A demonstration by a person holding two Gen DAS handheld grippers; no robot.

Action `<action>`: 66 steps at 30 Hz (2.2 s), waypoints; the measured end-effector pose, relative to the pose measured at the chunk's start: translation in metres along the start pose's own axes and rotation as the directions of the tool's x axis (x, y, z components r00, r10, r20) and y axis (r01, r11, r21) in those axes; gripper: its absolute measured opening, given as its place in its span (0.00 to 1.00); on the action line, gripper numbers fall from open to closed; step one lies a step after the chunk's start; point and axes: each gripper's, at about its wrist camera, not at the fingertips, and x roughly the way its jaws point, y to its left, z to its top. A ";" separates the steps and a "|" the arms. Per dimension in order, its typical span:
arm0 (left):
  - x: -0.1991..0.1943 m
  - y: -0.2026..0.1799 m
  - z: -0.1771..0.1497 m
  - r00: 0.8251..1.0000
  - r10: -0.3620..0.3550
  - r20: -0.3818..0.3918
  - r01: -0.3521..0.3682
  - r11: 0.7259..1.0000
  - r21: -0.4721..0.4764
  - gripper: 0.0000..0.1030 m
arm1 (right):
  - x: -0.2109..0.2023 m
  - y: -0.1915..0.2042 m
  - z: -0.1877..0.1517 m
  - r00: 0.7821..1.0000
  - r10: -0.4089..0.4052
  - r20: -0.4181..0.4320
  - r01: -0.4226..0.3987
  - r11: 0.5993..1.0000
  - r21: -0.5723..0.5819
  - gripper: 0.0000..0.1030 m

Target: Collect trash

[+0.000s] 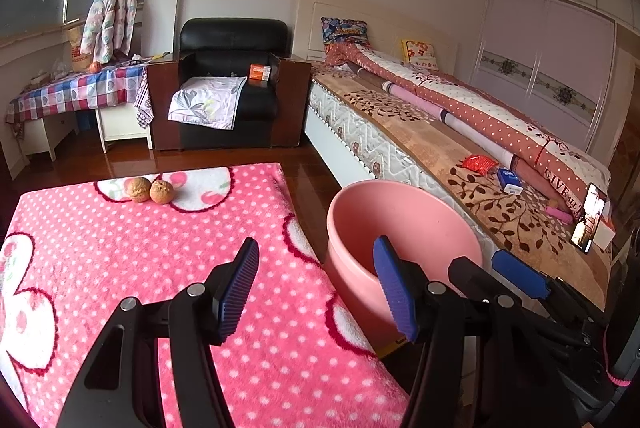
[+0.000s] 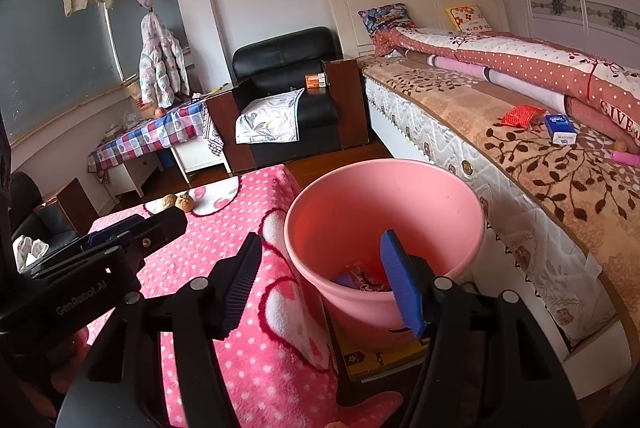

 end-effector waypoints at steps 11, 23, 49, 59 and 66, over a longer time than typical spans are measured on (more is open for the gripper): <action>-0.005 -0.001 -0.003 1.000 0.020 -0.002 -0.020 1.000 0.006 0.57 | -0.004 0.003 -0.003 1.000 0.003 -0.002 -0.003 1.000 -0.001 0.60; -0.007 -0.003 -0.005 1.000 0.022 0.001 -0.022 1.000 0.017 0.57 | -0.005 0.004 -0.005 1.000 0.005 -0.004 -0.005 1.000 0.008 0.60; -0.008 -0.005 -0.005 1.000 0.023 -0.001 -0.023 1.000 0.020 0.57 | -0.005 0.003 -0.007 1.000 0.005 -0.006 -0.004 1.000 0.008 0.60; -0.008 -0.004 -0.007 1.000 0.024 -0.007 -0.024 1.000 0.021 0.57 | -0.006 0.003 -0.008 1.000 0.004 -0.008 -0.004 1.000 0.008 0.60; -0.007 -0.002 -0.007 1.000 0.023 -0.012 -0.023 1.000 0.022 0.57 | -0.006 0.003 -0.009 1.000 0.004 -0.011 -0.004 1.000 0.008 0.60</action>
